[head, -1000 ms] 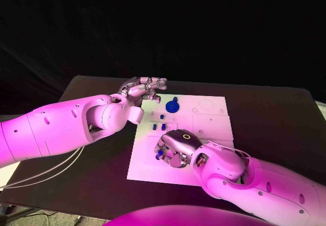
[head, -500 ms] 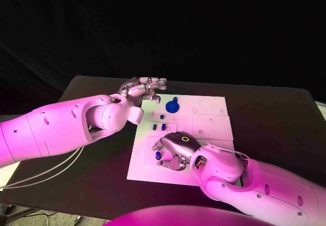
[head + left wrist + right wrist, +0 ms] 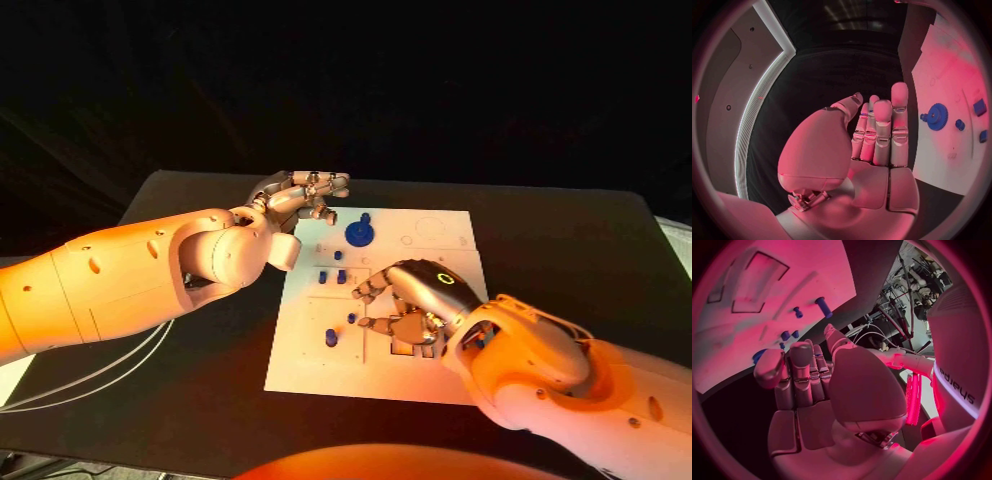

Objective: Assemble the parts on the task board

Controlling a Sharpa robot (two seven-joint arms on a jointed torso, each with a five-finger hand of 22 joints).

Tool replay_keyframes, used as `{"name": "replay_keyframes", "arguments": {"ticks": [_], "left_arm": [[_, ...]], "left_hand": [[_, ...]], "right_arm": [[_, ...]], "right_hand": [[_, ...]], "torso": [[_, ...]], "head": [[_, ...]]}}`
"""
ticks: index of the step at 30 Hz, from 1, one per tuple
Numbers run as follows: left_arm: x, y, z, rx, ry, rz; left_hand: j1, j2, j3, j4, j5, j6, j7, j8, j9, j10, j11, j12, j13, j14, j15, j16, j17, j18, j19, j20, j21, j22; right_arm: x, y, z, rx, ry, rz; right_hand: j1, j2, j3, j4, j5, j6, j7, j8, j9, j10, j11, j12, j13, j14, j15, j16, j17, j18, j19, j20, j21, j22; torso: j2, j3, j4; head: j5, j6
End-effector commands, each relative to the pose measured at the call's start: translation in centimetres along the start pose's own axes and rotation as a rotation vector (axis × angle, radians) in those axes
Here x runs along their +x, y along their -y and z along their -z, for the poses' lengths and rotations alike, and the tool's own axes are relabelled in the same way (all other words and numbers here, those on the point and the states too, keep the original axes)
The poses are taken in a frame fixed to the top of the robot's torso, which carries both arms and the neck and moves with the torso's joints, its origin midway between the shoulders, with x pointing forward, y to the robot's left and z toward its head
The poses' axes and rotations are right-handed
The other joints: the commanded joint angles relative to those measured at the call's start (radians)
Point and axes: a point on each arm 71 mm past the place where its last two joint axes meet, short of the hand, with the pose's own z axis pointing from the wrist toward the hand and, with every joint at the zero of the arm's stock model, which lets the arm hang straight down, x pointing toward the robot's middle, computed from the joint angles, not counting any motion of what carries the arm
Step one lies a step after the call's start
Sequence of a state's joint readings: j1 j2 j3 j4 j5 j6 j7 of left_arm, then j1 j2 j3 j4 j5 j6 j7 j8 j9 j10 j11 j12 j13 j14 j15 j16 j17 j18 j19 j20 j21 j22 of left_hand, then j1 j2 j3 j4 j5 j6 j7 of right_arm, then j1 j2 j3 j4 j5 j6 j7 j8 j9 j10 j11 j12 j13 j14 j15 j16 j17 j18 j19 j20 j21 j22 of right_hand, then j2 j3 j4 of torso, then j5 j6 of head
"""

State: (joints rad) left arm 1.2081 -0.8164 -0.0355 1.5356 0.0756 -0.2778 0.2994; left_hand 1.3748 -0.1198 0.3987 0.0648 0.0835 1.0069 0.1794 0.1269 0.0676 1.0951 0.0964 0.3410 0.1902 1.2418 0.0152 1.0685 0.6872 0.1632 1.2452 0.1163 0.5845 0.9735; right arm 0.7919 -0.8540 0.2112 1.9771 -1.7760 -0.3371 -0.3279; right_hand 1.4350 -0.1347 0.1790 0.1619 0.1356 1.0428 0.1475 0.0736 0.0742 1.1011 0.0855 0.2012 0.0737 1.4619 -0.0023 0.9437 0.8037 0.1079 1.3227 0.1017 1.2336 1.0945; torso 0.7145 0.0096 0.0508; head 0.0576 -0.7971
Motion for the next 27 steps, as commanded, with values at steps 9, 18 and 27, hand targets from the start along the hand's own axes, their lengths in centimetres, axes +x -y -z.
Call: {"name": "replay_keyframes", "arguments": {"ticks": [9,18,27], "left_arm": [[-0.5,0.1,0.3,0.004,-0.006,0.001],[-0.6,0.1,0.4,-0.003,-0.009,0.002],[-0.6,-0.1,0.5,-0.012,-0.014,0.002]], "left_hand": [[-0.001,0.001,-0.008,0.000,0.003,-0.009,-0.002,0.006,0.001,-0.011,0.001,0.009,0.002,-0.009,0.001,-0.007,-0.006,0.013,-0.008,0.000,-0.008,-0.004],[-0.002,0.000,-0.009,0.001,0.003,-0.009,-0.001,0.006,0.001,-0.013,0.001,0.010,0.002,-0.010,0.001,-0.008,-0.008,0.014,-0.010,0.000,-0.013,-0.007],[-0.002,0.000,-0.009,0.001,0.003,-0.009,-0.001,0.006,0.001,-0.013,0.001,0.010,0.002,-0.010,0.001,-0.008,-0.009,0.014,-0.010,0.000,-0.014,-0.007]], "right_arm": [[-3.2,6.4,5.1,0.366,-0.084,-0.143],[-2.9,8.7,7.4,0.498,-0.123,-0.039],[-2.3,9.2,7.7,0.505,-0.154,0.031]], "right_hand": [[-0.068,-0.008,-0.047,0.077,0.046,0.041,-0.032,0.010,0.000,0.278,-0.059,0.117,0.092,0.053,-0.046,0.221,0.230,-0.042,0.110,-0.040,0.154,0.198],[-0.138,0.014,-0.192,0.123,0.176,0.049,-0.048,0.029,0.008,0.299,-0.075,0.554,0.619,0.054,-0.059,0.353,0.376,-0.061,0.140,-0.052,0.217,0.284],[-0.141,0.047,-0.267,0.128,0.163,0.042,-0.047,0.044,0.020,0.262,-0.069,0.733,0.862,0.055,-0.052,0.395,0.425,-0.064,0.147,-0.049,0.232,0.307]], "torso": [[-0.010,0.0013,-0.0336],[-0.012,0.0049,-0.0438],[-0.011,0.0022,-0.0395]], "head": [[-0.031,0.026],[-0.040,0.032],[-0.048,0.026]]}}
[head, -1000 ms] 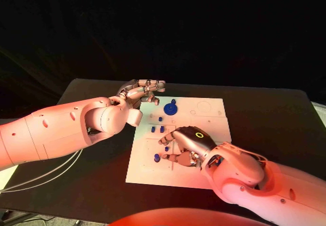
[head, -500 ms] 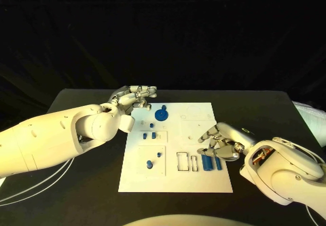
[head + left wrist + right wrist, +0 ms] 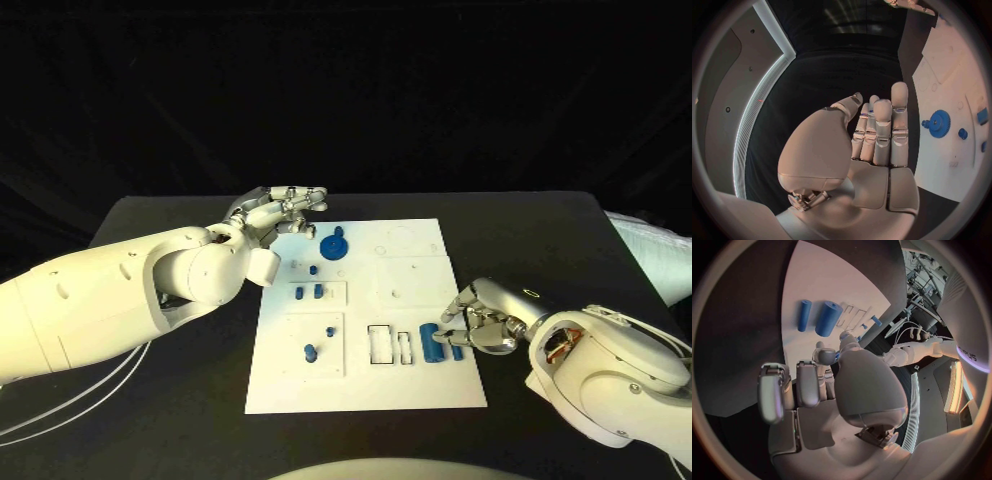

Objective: Assemble the parts on the task board

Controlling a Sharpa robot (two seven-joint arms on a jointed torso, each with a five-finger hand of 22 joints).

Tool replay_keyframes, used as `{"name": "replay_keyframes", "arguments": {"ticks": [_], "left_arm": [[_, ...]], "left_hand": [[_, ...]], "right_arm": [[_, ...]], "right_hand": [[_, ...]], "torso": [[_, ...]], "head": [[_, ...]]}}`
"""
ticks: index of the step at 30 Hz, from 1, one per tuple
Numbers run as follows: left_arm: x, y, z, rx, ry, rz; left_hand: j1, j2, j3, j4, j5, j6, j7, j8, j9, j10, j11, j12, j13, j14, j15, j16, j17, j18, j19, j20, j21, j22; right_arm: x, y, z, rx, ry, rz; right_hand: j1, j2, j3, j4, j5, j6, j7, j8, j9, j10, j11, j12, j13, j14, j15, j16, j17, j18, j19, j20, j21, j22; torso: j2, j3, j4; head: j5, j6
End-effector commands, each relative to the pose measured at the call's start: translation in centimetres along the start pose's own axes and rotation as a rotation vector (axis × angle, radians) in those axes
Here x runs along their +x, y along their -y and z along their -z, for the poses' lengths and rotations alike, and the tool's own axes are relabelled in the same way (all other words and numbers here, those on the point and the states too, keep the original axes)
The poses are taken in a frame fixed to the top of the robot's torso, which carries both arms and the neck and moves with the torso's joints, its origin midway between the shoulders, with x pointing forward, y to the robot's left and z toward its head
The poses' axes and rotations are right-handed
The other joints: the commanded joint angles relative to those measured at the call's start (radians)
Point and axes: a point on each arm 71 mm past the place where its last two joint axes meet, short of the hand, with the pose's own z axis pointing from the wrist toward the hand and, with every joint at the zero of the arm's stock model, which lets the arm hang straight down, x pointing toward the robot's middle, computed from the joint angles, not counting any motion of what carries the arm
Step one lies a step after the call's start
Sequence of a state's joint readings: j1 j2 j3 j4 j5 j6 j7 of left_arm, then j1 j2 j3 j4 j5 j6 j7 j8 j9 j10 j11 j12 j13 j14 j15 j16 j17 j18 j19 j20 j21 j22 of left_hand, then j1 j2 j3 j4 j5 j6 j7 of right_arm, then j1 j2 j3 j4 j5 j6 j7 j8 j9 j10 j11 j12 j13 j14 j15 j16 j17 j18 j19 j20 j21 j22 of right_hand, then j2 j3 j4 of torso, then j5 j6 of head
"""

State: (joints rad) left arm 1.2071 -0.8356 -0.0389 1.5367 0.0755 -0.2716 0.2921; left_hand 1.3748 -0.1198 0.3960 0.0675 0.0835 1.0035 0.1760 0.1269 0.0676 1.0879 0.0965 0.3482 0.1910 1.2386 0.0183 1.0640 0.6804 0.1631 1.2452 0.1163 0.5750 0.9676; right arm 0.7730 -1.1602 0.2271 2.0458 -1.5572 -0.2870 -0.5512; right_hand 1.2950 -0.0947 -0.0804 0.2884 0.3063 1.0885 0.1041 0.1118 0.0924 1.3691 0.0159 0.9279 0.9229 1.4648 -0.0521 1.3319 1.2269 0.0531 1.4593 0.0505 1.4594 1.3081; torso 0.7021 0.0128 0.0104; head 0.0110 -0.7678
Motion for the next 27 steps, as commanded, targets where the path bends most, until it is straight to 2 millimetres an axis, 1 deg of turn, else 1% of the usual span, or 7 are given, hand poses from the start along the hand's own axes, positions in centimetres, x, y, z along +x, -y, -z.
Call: {"name": "replay_keyframes", "arguments": {"ticks": [1,3,11,15,17,22,27], "left_arm": [[0.2,0.0,0.1,-0.002,-0.026,0.005],[0.2,0.0,0.1,-0.003,-0.026,0.004],[0.2,0.0,0.1,-0.004,-0.027,0.004],[0.2,0.0,0.1,-0.005,-0.027,0.004],[0.2,0.0,0.1,-0.005,-0.028,0.004],[0.3,0.0,0.1,-0.007,-0.032,0.003],[0.3,0.0,0.1,-0.008,-0.033,0.001]], "left_hand": [[-0.002,-0.001,-0.007,-0.001,0.003,-0.006,0.002,0.006,0.001,-0.007,0.001,0.003,0.001,-0.008,-0.002,-0.005,-0.004,0.014,-0.011,0.000,-0.006,-0.002],[-0.002,-0.001,-0.007,-0.001,0.003,-0.006,0.002,0.006,0.001,-0.007,0.001,0.003,0.001,-0.008,-0.002,-0.005,-0.004,0.014,-0.011,0.000,-0.006,-0.002],[-0.002,-0.001,-0.007,-0.001,0.003,-0.006,0.002,0.006,0.001,-0.007,0.001,0.003,0.001,-0.008,-0.002,-0.005,-0.004,0.014,-0.011,0.000,-0.006,-0.002],[-0.002,-0.001,-0.007,-0.001,0.003,-0.006,0.002,0.006,0.001,-0.007,0.001,0.003,0.001,-0.008,-0.002,-0.005,-0.004,0.014,-0.011,0.000,-0.006,-0.002],[-0.002,-0.001,-0.007,-0.001,0.003,-0.006,0.002,0.006,0.001,-0.007,0.001,0.003,0.001,-0.008,-0.002,-0.005,-0.004,0.014,-0.011,0.000,-0.006,-0.002],[-0.002,-0.001,-0.008,-0.001,0.003,-0.007,0.002,0.007,0.001,-0.008,0.001,0.004,0.001,-0.009,-0.002,-0.007,-0.006,0.015,-0.012,0.001,-0.007,-0.003],[-0.002,-0.001,-0.008,-0.001,0.003,-0.007,0.002,0.007,0.001,-0.008,0.001,0.004,0.001,-0.009,-0.002,-0.007,-0.006,0.015,-0.012,0.001,-0.007,-0.003]], "right_arm": [[0.3,0.2,0.0,0.018,-0.012,0.079],[0.4,0.3,-0.1,0.020,-0.020,0.091],[1.5,0.5,-0.4,0.028,-0.052,0.113],[2.0,0.2,-0.6,0.022,-0.062,0.105],[2.3,0.0,-0.8,0.019,-0.065,0.100],[2.6,-0.2,-1.0,0.016,-0.059,0.099],[3.1,-0.2,-1.3,0.014,-0.062,0.110]], "right_hand": [[-0.002,0.009,-0.011,0.002,-0.008,-0.004,-0.004,0.006,0.002,-0.006,0.001,0.011,0.020,0.053,-0.003,0.008,0.004,-0.010,0.010,0.003,0.007,0.094],[-0.006,0.015,-0.018,0.002,-0.008,-0.004,-0.004,0.009,0.004,-0.006,0.001,0.023,0.037,0.053,-0.003,0.011,0.007,-0.010,0.010,0.004,0.008,0.095],[-0.021,0.032,-0.051,0.002,-0.008,0.002,-0.007,0.021,0.014,0.017,-0.001,0.117,0.150,0.054,-0.003,0.022,0.021,-0.011,0.013,0.004,0.013,0.103],[-0.028,0.035,-0.061,0.003,-0.009,0.003,-0.008,0.025,0.017,0.018,-0.002,0.129,0.167,0.054,-0.004,0.024,0.024,-0.011,0.013,0.003,0.013,0.104],[-0.030,0.036,-0.064,0.003,-0.009,0.004,-0.008,0.027,0.018,0.018,-0.002,0.130,0.170,0.054,-0.004,0.024,0.024,-0.011,0.013,0.003,0.013,0.104],[-0.030,0.040,-0.068,0.002,-0.008,0.006,-0.009,0.030,0.021,0.012,-0.002,0.122,0.167,0.052,-0.004,0.021,0.019,-0.010,0.009,0.003,0.010,0.098],[-0.025,0.045,-0.070,0.000,-0.006,0.009,-0.010,0.034,0.024,0.008,-0.003,0.118,0.168,0.051,-0.004,0.019,0.017,-0.009,0.008,0.003,0.009,0.097]], "torso": [[0.002,-0.0012,0.0015],[0.001,-0.0012,0.0034],[0.001,-0.0007,0.0020],[0.002,-0.0010,0.0028],[0.002,-0.0014,0.0042],[0.001,-0.0028,0.0050],[0.000,-0.0025,0.0019]], "head": [[-0.001,-0.003],[-0.003,-0.006],[-0.001,-0.010],[0.007,-0.013],[0.005,-0.013],[0.011,-0.019],[0.013,-0.022]]}}
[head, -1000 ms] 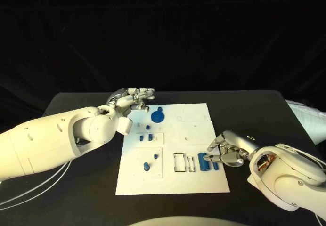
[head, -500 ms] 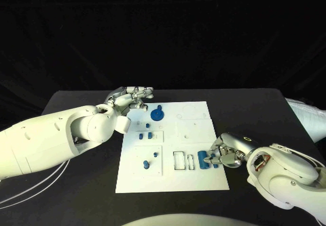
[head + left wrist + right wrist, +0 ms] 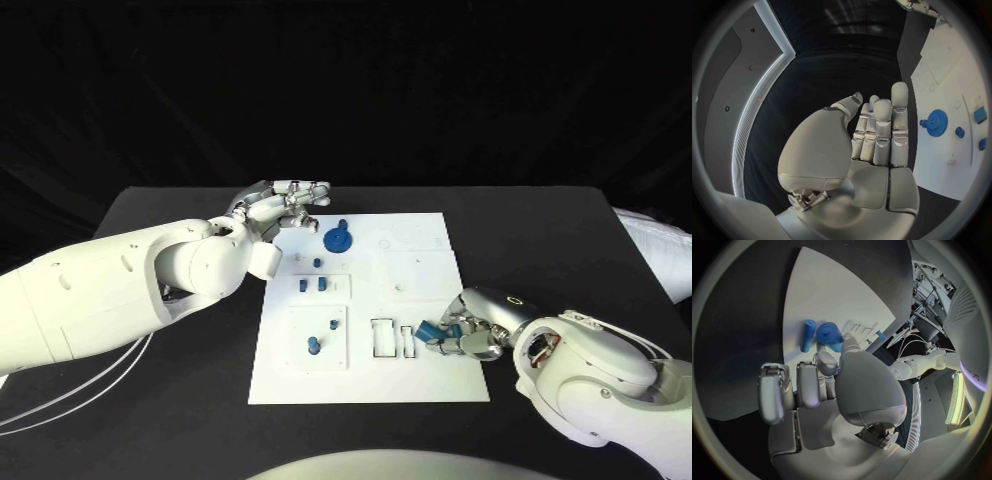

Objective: Assemble the parts on the task board

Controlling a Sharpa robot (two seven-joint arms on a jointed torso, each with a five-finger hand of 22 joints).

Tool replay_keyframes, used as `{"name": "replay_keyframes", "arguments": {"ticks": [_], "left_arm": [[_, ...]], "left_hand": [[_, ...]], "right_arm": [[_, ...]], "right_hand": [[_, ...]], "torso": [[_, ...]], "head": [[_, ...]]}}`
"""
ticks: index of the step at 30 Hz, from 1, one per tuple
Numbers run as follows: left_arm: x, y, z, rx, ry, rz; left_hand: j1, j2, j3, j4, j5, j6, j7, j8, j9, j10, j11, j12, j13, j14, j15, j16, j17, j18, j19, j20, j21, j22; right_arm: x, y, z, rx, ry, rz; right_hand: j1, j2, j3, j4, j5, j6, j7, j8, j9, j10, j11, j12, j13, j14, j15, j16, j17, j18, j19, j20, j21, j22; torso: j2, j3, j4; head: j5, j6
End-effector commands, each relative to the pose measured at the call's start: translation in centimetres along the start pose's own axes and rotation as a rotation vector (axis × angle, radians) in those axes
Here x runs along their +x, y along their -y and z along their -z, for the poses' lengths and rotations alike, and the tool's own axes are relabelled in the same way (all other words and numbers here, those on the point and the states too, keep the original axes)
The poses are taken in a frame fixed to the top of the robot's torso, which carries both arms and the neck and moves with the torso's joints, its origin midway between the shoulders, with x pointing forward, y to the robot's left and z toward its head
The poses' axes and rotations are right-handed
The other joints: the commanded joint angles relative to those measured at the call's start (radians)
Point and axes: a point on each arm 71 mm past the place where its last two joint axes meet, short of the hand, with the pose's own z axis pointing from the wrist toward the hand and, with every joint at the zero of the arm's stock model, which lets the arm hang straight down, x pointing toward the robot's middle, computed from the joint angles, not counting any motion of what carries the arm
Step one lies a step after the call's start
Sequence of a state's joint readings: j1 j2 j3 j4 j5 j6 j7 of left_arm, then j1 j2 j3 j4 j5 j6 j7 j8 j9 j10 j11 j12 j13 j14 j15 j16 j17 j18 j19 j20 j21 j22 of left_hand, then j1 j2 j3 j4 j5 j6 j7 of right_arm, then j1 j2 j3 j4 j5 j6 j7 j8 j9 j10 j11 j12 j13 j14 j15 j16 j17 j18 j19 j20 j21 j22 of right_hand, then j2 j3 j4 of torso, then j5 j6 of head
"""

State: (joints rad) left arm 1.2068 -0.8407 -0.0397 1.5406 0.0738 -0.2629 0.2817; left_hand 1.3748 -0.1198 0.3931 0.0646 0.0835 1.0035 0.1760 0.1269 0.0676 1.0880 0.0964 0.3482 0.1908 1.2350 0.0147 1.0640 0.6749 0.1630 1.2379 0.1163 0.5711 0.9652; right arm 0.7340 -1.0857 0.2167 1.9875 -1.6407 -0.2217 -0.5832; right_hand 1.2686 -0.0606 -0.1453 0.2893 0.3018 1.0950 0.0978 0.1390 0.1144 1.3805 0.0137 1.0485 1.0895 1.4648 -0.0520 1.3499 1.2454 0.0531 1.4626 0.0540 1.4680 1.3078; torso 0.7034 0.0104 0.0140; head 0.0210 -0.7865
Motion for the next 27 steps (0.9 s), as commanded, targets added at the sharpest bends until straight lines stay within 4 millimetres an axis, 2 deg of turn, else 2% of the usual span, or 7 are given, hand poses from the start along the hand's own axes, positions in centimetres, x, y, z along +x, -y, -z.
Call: {"name": "replay_keyframes", "arguments": {"ticks": [1,5,10,17,21,25,27], "left_arm": [[0.3,0.0,-0.1,0.003,-0.026,0.001],[0.4,0.0,-0.1,0.002,-0.030,0.001],[0.4,0.0,-0.1,0.002,-0.030,-0.001],[0.3,0.0,-0.1,0.002,-0.028,-0.002],[0.3,-0.1,-0.1,0.002,-0.029,-0.002],[0.4,-0.1,-0.1,0.002,-0.030,-0.002],[0.4,-0.1,-0.1,0.002,-0.031,-0.002]], "left_hand": [[-0.002,-0.001,-0.005,0.002,0.003,-0.007,0.002,0.007,0.001,-0.008,0.001,0.004,0.001,-0.006,0.002,-0.007,-0.001,0.015,-0.004,0.001,-0.004,-0.001],[0.001,0.000,-0.005,0.000,0.003,-0.008,0.002,0.007,0.001,-0.009,0.001,0.005,0.001,-0.006,0.002,-0.007,-0.002,0.015,-0.005,0.001,-0.004,-0.001],[0.001,0.000,-0.005,0.000,0.003,-0.008,0.002,0.007,0.001,-0.009,0.001,0.005,0.001,-0.006,0.002,-0.007,-0.002,0.015,-0.005,0.001,-0.004,-0.001],[0.001,0.000,-0.005,0.000,0.003,-0.008,0.002,0.007,0.001,-0.009,0.001,0.005,0.001,-0.006,0.002,-0.007,-0.002,0.015,-0.005,0.001,-0.004,-0.001],[0.002,0.000,-0.004,-0.001,0.003,-0.008,0.002,0.008,0.001,-0.010,0.001,0.006,0.001,-0.007,0.002,-0.008,-0.003,0.015,-0.005,0.001,-0.006,-0.002],[0.002,0.000,-0.004,-0.001,0.003,-0.008,0.002,0.008,0.001,-0.010,0.001,0.006,0.001,-0.007,0.002,-0.008,-0.003,0.015,-0.005,0.001,-0.006,-0.002],[0.002,0.000,-0.004,-0.001,0.003,-0.008,0.002,0.008,0.001,-0.010,0.001,0.006,0.001,-0.007,0.002,-0.008,-0.003,0.015,-0.005,0.001,-0.006,-0.002]], "right_arm": [[0.3,0.0,-0.2,0.004,-0.002,0.036],[0.8,0.1,-0.3,0.007,-0.010,0.038],[1.3,0.0,-0.4,0.009,-0.006,0.015],[0.8,-0.5,0.0,-0.002,0.064,-0.076],[0.1,-1.0,0.4,-0.004,0.099,-0.163],[-0.4,-1.7,0.6,-0.012,0.104,-0.226],[-0.3,-2.1,0.6,-0.014,0.089,-0.250]], "right_hand": [[0.004,0.013,-0.005,-0.001,0.000,0.002,-0.003,0.008,0.002,-0.004,-0.001,-0.002,0.003,0.051,-0.005,0.001,-0.001,-0.009,0.004,0.000,0.000,0.097],[0.028,0.024,-0.004,-0.005,-0.001,0.004,-0.004,0.012,0.006,-0.007,-0.002,-0.002,0.011,0.051,-0.006,0.002,0.000,-0.009,0.004,-0.001,0.000,0.098],[0.053,0.044,-0.001,-0.005,0.003,0.011,-0.006,0.021,0.013,-0.010,-0.004,-0.006,0.016,0.050,-0.007,0.000,-0.003,-0.009,0.003,-0.002,0.000,0.098],[0.073,0.075,0.003,-0.003,0.044,0.038,-0.017,0.040,0.029,-0.006,-0.012,-0.005,0.028,0.051,-0.013,0.002,0.001,-0.011,0.006,-0.007,0.003,0.103],[0.068,0.083,-0.003,0.000,0.075,0.044,-0.021,0.044,0.037,-0.003,-0.016,-0.007,0.033,0.052,-0.017,0.005,0.005,-0.011,0.008,-0.010,0.005,0.106],[0.021,0.080,-0.031,0.002,0.139,0.041,-0.021,0.044,0.045,0.002,-0.016,-0.004,0.042,0.054,-0.017,0.009,0.011,-0.013,0.013,-0.012,0.010,0.113],[0.013,0.080,-0.037,0.003,0.143,0.041,-0.022,0.044,0.047,0.004,-0.017,-0.004,0.044,0.054,-0.018,0.011,0.013,-0.014,0.014,-0.012,0.011,0.115]], "torso": [[-0.001,0.0005,-0.0011],[-0.001,0.0001,0.0012],[-0.001,0.0017,-0.0006],[-0.001,0.0033,-0.0007],[-0.001,0.0033,-0.0008],[0.000,0.0029,-0.0001],[0.000,0.0025,0.0014]], "head": [[0.006,-0.004],[0.008,-0.004],[0.010,-0.004],[0.008,-0.001],[0.007,0.000],[0.006,0.004],[0.004,0.005]]}}
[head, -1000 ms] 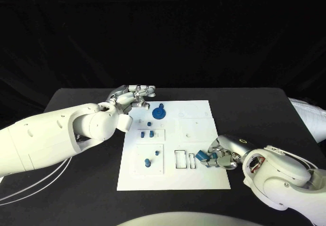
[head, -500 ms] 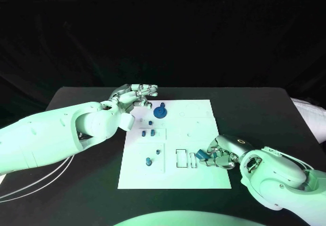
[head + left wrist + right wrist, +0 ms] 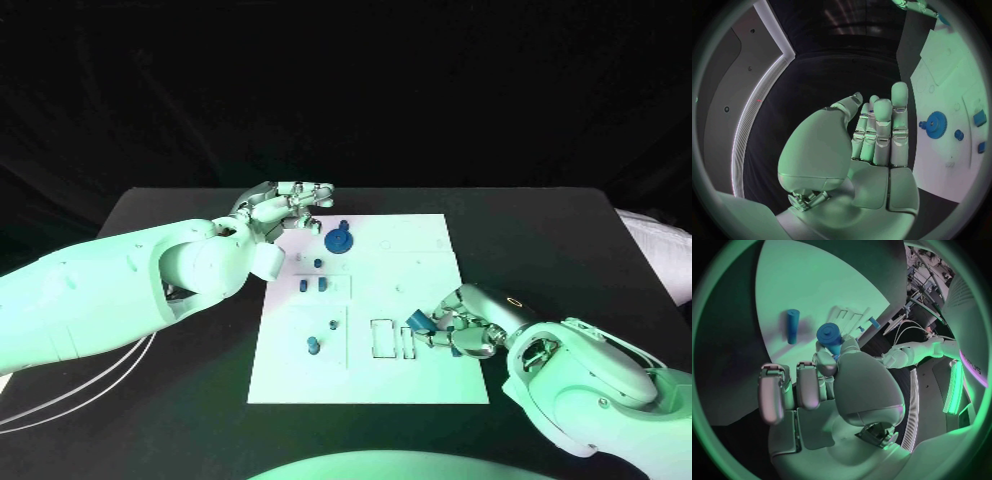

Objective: Assemble the parts on the task board

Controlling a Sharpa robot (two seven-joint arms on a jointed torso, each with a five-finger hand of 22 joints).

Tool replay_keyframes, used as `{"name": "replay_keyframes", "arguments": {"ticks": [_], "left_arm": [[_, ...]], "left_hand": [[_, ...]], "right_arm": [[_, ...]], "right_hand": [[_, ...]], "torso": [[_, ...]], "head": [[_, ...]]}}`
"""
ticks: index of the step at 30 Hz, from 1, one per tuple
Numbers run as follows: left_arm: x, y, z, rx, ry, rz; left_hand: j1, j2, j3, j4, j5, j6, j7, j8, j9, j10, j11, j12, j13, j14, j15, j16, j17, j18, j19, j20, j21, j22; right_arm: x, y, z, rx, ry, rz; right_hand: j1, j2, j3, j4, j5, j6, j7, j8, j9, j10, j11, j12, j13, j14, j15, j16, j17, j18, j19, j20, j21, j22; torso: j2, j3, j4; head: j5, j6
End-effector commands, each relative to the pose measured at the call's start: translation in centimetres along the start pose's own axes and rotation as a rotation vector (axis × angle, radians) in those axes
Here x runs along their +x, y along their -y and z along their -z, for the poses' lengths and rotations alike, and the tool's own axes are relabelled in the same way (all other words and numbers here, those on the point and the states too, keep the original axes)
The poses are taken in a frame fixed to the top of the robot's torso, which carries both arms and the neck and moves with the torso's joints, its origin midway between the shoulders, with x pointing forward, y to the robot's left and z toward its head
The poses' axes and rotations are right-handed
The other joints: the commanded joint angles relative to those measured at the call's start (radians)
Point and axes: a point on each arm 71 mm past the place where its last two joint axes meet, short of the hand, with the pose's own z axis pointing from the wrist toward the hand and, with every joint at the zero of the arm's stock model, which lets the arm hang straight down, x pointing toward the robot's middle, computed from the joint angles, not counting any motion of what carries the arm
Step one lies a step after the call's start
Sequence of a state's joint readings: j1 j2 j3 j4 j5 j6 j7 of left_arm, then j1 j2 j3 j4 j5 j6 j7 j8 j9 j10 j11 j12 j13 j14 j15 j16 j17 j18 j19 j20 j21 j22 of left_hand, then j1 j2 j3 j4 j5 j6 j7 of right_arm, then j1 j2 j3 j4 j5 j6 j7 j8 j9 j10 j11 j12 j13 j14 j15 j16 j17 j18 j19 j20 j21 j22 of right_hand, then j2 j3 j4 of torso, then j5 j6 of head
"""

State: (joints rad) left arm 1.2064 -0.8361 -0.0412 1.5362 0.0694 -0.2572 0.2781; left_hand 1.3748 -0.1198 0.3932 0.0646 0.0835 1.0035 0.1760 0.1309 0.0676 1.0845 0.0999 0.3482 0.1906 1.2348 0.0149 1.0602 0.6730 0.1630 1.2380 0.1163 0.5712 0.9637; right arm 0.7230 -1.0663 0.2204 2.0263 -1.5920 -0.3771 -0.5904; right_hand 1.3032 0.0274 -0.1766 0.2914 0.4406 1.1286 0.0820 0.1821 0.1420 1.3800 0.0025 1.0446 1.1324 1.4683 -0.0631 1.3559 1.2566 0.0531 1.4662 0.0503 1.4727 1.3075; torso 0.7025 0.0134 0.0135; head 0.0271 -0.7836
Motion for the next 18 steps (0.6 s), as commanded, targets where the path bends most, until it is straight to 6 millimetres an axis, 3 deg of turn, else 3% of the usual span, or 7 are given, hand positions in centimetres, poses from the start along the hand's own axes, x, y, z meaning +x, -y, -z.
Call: {"name": "replay_keyframes", "arguments": {"ticks": [1,8,11,18], "left_arm": [[0.3,0.0,-0.1,0.006,-0.024,0.001],[0.5,0.0,-0.1,0.005,-0.028,0.002],[0.5,0.0,-0.1,0.006,-0.028,0.002],[0.5,0.0,-0.1,0.005,-0.029,0.002]], "left_hand": [[0.002,0.000,-0.004,-0.001,0.003,-0.008,0.002,0.004,0.001,-0.006,-0.002,0.007,0.002,-0.007,0.002,-0.004,-0.001,0.015,-0.005,0.001,-0.006,-0.001],[0.002,0.000,-0.004,-0.001,0.003,-0.008,0.002,0.004,0.001,-0.006,-0.002,0.007,0.002,-0.007,0.002,-0.004,-0.001,0.015,-0.005,0.001,-0.006,-0.001],[0.002,0.000,-0.004,-0.001,0.003,-0.008,0.002,0.004,0.001,-0.006,-0.002,0.007,0.002,-0.007,0.002,-0.004,-0.001,0.015,-0.005,0.001,-0.006,-0.001],[0.002,0.000,-0.004,-0.001,0.003,-0.008,0.002,0.004,0.001,-0.006,-0.002,0.007,0.002,-0.007,0.002,-0.004,-0.001,0.015,-0.005,0.001,-0.006,-0.001]], "right_arm": [[0.1,-0.4,0.0,0.020,-0.007,-0.111],[1.1,-1.5,-0.6,0.011,-0.090,-0.128],[1.6,-1.8,-0.9,0.007,-0.127,-0.119],[2.6,-2.3,-1.4,0.002,-0.188,-0.101]], "right_hand": [[-0.023,-0.008,-0.006,0.001,0.005,0.008,-0.006,0.001,0.020,0.004,-0.006,0.000,0.001,0.051,-0.007,0.005,0.002,-0.014,0.010,-0.009,0.006,0.115],[-0.023,-0.006,-0.007,0.000,0.003,0.008,-0.007,0.001,0.022,0.004,-0.006,-0.002,0.001,0.050,-0.007,0.004,0.000,-0.013,0.010,-0.009,0.006,0.114],[-0.037,0.006,-0.013,0.001,-0.010,0.010,-0.008,0.003,0.027,0.005,-0.007,-0.006,0.002,0.050,-0.008,0.004,0.000,-0.013,0.009,-0.009,0.005,0.114],[-0.071,0.038,-0.026,0.001,-0.048,0.019,-0.013,0.010,0.040,0.005,-0.011,-0.025,-0.004,0.049,-0.010,0.001,-0.004,-0.012,0.006,-0.012,0.002,0.110]], "torso": [[0.001,-0.0007,0.0023],[0.000,-0.0031,0.0044],[0.001,-0.0038,0.0028],[0.002,-0.0014,0.0023]], "head": [[-0.001,0.001],[0.001,-0.002],[0.002,-0.003],[0.004,-0.005]]}}
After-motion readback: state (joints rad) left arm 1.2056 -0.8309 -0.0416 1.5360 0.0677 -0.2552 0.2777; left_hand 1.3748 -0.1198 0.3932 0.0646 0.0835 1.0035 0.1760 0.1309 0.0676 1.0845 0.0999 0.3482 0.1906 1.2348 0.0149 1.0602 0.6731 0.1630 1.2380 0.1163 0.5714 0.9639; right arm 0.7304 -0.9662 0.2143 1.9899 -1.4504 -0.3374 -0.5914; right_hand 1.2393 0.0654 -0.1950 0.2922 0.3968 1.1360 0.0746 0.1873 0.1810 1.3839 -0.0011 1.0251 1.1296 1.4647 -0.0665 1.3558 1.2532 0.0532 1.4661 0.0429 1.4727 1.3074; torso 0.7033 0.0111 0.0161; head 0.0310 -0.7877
